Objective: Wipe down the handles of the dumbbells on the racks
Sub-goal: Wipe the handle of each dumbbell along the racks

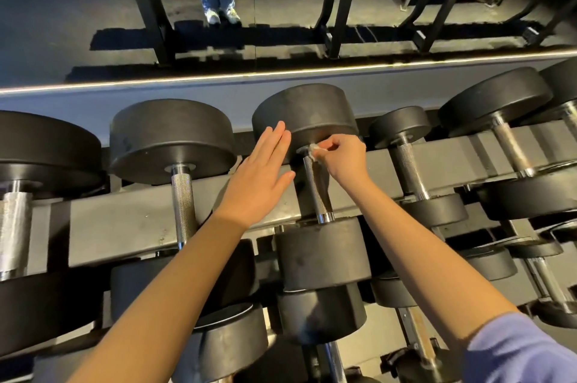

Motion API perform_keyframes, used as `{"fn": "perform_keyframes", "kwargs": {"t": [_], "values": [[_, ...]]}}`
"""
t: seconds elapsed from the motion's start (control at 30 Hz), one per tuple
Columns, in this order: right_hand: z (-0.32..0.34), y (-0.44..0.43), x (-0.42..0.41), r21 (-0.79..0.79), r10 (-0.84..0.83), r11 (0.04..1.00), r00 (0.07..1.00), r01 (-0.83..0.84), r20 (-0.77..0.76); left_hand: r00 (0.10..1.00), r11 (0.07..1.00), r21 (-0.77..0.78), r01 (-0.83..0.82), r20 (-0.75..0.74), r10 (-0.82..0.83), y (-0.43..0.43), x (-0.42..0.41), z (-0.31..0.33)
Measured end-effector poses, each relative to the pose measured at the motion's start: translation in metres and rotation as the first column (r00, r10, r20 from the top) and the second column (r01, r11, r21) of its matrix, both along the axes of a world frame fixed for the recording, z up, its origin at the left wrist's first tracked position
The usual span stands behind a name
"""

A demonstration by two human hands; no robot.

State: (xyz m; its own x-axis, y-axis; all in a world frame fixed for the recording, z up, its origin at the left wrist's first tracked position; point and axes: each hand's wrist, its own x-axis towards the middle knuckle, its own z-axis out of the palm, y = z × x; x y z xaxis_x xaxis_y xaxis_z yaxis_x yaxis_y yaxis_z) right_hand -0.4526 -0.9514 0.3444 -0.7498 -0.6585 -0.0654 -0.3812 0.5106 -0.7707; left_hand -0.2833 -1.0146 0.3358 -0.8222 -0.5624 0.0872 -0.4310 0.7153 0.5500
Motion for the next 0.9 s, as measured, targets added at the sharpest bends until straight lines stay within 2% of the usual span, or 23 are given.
{"fn": "perform_keyframes", "kwargs": {"t": [0.07, 0.2, 0.27, 0.43, 0.53, 0.67, 0.83, 0.9], "values": [[0.001, 0.004, 0.001, 0.020, 0.020, 1.000, 0.999, -0.021, 0.032, 1.000, 1.000, 0.004, 0.001, 0.000, -0.001, 0.000, 0.000, 0.000], [0.001, 0.028, -0.002, 0.180, 0.137, 0.970, 0.978, -0.165, 0.157, 1.000, 1.000, -0.001, 0.002, -0.004, -0.002, 0.001, -0.001, 0.000], [0.000, 0.031, -0.004, 0.226, 0.165, 0.953, 0.972, -0.200, 0.165, 1.000, 1.000, -0.010, -0.004, -0.003, 0.004, 0.001, -0.001, 0.000], [0.000, 0.020, -0.001, 0.091, 0.111, 0.989, 0.991, -0.117, 0.077, 1.000, 1.000, -0.015, -0.008, -0.004, 0.008, 0.001, -0.001, -0.001], [0.003, 0.031, -0.001, 0.147, 0.184, 0.968, 0.973, -0.204, 0.141, 1.000, 1.000, -0.015, -0.012, -0.011, 0.012, 0.002, -0.002, 0.000], [0.011, 0.048, 0.003, 0.312, 0.299, 0.887, 0.939, -0.340, 0.173, 1.000, 1.000, -0.012, -0.016, -0.003, 0.016, 0.002, -0.002, 0.000], [0.006, 0.040, -0.001, 0.182, 0.147, 0.966, 0.970, -0.183, 0.194, 1.000, 1.000, -0.013, -0.014, -0.007, 0.014, 0.002, -0.002, 0.000], [0.009, 0.040, -0.003, 0.210, 0.187, 0.949, 0.957, -0.234, 0.221, 1.000, 1.000, -0.012, -0.013, -0.011, 0.013, 0.001, -0.002, -0.001]]}}
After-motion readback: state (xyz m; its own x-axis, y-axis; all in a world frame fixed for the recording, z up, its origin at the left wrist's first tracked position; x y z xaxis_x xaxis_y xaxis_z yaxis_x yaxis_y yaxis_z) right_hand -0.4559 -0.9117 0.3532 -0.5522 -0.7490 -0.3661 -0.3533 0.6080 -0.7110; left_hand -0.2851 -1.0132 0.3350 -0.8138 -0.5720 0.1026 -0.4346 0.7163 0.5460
